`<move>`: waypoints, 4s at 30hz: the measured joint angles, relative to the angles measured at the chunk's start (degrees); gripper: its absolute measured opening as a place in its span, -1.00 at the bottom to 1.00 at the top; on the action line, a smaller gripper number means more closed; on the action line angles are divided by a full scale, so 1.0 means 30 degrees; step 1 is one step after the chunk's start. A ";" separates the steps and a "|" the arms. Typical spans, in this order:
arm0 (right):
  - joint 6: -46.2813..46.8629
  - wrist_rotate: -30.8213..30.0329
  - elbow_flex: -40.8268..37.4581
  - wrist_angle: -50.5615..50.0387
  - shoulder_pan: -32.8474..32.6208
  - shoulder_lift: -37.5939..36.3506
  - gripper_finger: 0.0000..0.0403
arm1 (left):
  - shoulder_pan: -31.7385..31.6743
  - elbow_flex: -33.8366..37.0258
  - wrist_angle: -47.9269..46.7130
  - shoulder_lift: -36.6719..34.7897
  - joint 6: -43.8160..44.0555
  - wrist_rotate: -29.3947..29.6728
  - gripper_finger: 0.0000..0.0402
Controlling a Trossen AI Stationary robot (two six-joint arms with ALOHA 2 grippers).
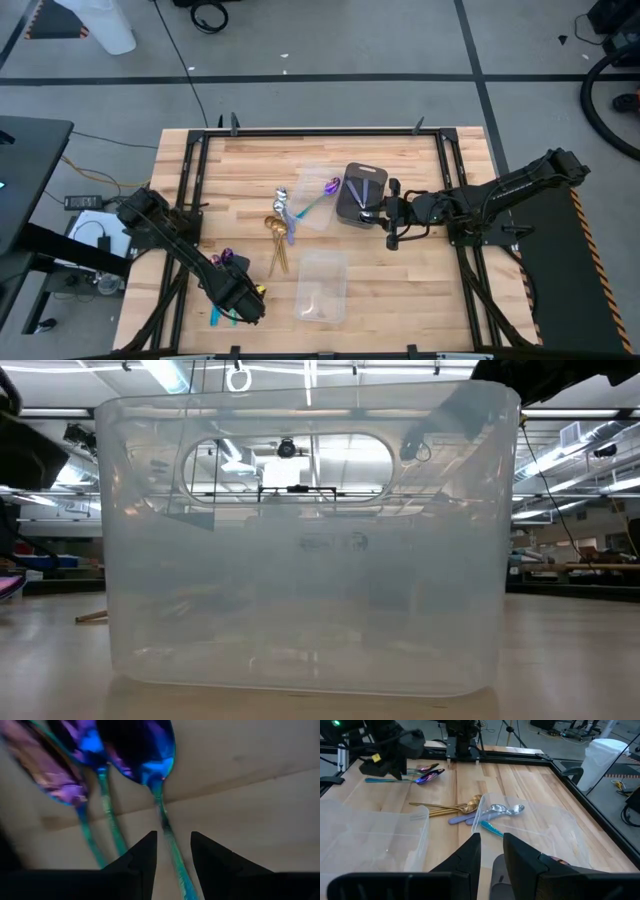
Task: Sort silverware by color (type)
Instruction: Put the blue spoon into the top transparent bin
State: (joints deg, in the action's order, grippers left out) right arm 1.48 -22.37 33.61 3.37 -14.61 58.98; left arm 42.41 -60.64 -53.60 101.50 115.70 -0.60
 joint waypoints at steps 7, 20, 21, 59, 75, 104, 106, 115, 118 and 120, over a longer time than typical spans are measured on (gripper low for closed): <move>0.0102 0.0000 0.0000 -0.0194 0.0000 0.0000 -0.54 | -0.0014 0.1769 0.2499 -0.0251 0.0898 -0.0055 -0.37; 0.0153 0.0000 0.0000 -0.0180 0.0000 0.0000 -0.54 | -0.0104 0.1784 0.2817 -0.0302 0.1070 -0.0197 -0.92; 0.0153 0.0000 0.0000 -0.0179 0.0000 0.0000 -0.54 | -0.0153 0.1791 0.2824 -0.0295 0.1070 -0.0218 -0.92; 0.0153 0.0007 0.0000 -0.0172 0.0000 0.0000 -0.54 | -0.5621 -0.4881 -0.5049 -0.0215 -0.8588 0.3383 -0.91; 0.0391 0.0007 0.0000 -0.0562 -0.0004 0.0000 -0.54 | -0.8842 -0.6437 -0.5615 -0.0222 -1.3804 0.4485 -0.91; 0.0962 0.0003 0.0000 -0.1163 -0.0007 0.0000 -0.54 | -1.3451 -0.7833 -0.2400 -0.0237 -2.1111 0.5835 -0.91; 0.0962 0.0007 0.0000 -0.1162 -0.0006 0.0000 -0.54 | -1.3734 -0.7833 -0.1790 -0.0237 -2.1659 0.5832 -0.91; 0.0962 0.0004 0.0000 -0.1163 -0.0007 0.0000 -0.54 | -1.5026 -0.7833 0.0013 -0.0237 -2.3473 0.5785 -0.91; 0.0962 0.0000 0.0000 -0.1163 -0.0007 0.0000 -0.54 | -1.5396 -0.7833 0.0552 -0.0237 -2.4039 0.5778 -0.91; 0.0962 0.0004 0.0000 -0.1160 -0.0007 0.0000 -0.54 | -1.5611 -0.7833 0.0833 -0.0237 -2.4360 0.5750 -0.91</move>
State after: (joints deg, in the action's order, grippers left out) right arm 4.36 -22.36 33.61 -0.11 -14.63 58.98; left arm -4.42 -84.14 -51.09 100.79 42.62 16.65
